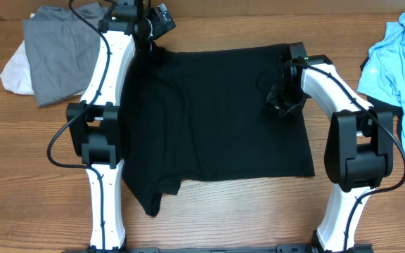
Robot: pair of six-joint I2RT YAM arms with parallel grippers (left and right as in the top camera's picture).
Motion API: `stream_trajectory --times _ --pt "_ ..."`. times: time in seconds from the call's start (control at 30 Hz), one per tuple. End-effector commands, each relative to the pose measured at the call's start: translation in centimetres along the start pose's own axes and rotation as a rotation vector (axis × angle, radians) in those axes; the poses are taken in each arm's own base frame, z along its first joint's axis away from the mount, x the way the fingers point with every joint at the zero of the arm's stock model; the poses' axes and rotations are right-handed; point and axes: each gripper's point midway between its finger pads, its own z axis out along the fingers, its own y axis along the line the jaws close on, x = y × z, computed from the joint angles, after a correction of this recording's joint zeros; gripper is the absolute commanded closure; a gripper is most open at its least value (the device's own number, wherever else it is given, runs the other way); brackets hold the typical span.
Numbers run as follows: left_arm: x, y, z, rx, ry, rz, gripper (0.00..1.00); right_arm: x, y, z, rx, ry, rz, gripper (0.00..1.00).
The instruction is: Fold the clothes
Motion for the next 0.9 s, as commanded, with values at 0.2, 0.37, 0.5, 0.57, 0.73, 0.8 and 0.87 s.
stream_trajectory --times 0.2,0.37,0.5,0.57,0.73,0.8,0.87 --pt "-1.4 -6.3 -1.8 0.367 -0.003 0.199 0.0 0.1 -0.1 -0.2 0.009 -0.007 0.008 0.69" --pt "0.5 -5.4 -2.7 0.401 0.141 0.099 0.04 0.4 -0.7 -0.2 0.04 0.003 -0.001 0.66" --pt "4.0 -1.3 -4.7 0.346 0.362 0.016 0.38 0.1 -2.5 -0.4 0.115 -0.013 0.013 0.75" --pt "5.3 1.0 -5.7 0.288 0.435 0.006 0.74 0.0 -2.8 -0.5 0.106 -0.005 0.025 0.78" --pt "8.0 6.7 -7.6 0.095 0.573 0.009 0.96 -0.1 -3.3 -0.5 0.11 0.0 0.037 0.69" --pt "9.1 8.9 -8.3 -0.015 0.618 0.028 0.96 0.1 -3.4 -0.5 0.114 0.006 0.037 0.55" --pt "10.1 10.9 -9.2 -0.133 0.659 0.049 0.96 0.3 -4.0 -0.6 0.146 0.013 0.035 0.69"
